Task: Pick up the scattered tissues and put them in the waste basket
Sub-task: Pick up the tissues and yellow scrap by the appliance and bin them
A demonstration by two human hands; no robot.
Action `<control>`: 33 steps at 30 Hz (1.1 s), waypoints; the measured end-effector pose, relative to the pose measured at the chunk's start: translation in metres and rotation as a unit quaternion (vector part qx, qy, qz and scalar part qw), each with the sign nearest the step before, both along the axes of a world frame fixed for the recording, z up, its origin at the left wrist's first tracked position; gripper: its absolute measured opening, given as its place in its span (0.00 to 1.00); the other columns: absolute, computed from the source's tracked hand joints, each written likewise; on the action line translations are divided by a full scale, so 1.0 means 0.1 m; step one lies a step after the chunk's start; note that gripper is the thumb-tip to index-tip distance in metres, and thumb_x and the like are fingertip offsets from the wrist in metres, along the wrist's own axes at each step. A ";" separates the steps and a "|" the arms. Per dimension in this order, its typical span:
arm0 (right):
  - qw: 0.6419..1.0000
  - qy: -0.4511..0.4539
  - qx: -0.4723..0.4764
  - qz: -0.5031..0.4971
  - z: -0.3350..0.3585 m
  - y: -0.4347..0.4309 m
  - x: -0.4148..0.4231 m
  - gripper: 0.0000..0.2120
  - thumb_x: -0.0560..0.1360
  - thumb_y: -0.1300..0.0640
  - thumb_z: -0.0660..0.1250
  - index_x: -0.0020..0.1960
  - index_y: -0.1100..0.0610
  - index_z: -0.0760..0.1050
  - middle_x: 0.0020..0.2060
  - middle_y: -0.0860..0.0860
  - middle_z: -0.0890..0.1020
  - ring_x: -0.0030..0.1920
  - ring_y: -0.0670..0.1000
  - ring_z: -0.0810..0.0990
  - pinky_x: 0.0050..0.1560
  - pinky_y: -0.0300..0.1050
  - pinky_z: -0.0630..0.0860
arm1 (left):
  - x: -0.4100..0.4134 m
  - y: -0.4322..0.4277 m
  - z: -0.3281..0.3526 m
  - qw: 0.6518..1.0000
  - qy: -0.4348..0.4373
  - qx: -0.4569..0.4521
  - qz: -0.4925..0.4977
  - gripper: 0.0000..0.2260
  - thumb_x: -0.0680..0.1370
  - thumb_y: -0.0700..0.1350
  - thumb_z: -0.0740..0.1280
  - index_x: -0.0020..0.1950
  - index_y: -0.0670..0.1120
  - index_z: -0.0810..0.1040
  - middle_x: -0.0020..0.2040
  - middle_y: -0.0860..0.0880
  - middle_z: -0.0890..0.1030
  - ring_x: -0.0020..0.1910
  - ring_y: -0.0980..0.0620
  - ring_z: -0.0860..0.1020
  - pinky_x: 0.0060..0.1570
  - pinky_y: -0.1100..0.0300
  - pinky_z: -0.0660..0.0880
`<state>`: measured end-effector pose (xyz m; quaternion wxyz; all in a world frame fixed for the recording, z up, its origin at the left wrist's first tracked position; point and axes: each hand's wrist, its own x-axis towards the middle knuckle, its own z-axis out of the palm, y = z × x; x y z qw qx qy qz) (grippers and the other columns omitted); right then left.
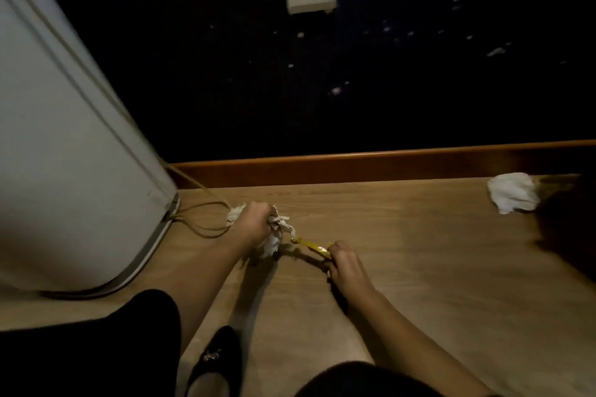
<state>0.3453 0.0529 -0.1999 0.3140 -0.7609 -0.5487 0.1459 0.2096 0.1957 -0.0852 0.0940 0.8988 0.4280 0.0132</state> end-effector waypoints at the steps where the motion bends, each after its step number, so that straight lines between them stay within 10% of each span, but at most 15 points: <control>1: 1.000 0.003 0.006 -0.021 0.09 -0.12 0.17 0.03 0.72 0.67 0.63 0.43 0.62 0.74 0.46 0.59 0.76 0.47 0.57 0.74 0.42 0.42 0.65 | 0.20 -0.08 0.02 1.000 -0.001 0.002 -0.026 0.10 0.73 0.33 0.64 0.50 0.41 0.81 0.49 0.41 0.83 0.49 0.42 0.79 0.46 0.52 0.75; 7: 0.987 -0.061 0.051 -0.139 0.88 -0.79 1.30 0.04 0.74 0.65 0.64 0.48 0.63 0.76 0.49 0.61 0.77 0.51 0.58 0.72 0.46 0.44 0.63 | 1.75 -0.75 0.62 0.970 -0.057 0.023 -0.235 0.06 0.73 0.35 0.67 0.46 0.43 0.81 0.44 0.45 0.82 0.42 0.49 0.78 0.41 0.54 0.76; 15: 0.912 -0.258 0.124 -0.295 2.76 -1.87 2.47 0.09 0.69 0.71 0.61 0.47 0.66 0.77 0.46 0.66 0.79 0.47 0.67 0.76 0.45 0.55 0.74 | 3.68 -1.88 2.37 0.836 -0.148 0.135 -0.511 0.03 0.69 0.37 0.68 0.38 0.40 0.81 0.37 0.40 0.83 0.37 0.45 0.80 0.35 0.57 0.70; 28: 0.872 -0.043 -0.057 -0.484 2.87 -3.00 3.05 0.19 0.72 0.59 0.71 0.62 0.58 0.75 0.58 0.58 0.79 0.60 0.57 0.76 0.50 0.43 0.72 | 4.87 -2.75 2.04 0.805 -0.026 -0.034 -0.591 0.23 0.73 0.42 0.69 0.67 0.49 0.72 0.67 0.47 0.75 0.64 0.48 0.73 0.60 0.59 0.70; 33: 0.878 -0.199 -0.081 -0.428 2.93 -2.85 2.95 0.13 0.73 0.66 0.65 0.56 0.58 0.78 0.51 0.57 0.81 0.53 0.56 0.79 0.52 0.46 0.76 | 4.89 -2.29 1.92 0.761 -0.305 -0.029 -0.571 0.14 0.72 0.37 0.67 0.57 0.45 0.80 0.57 0.42 0.80 0.57 0.46 0.77 0.57 0.58 0.71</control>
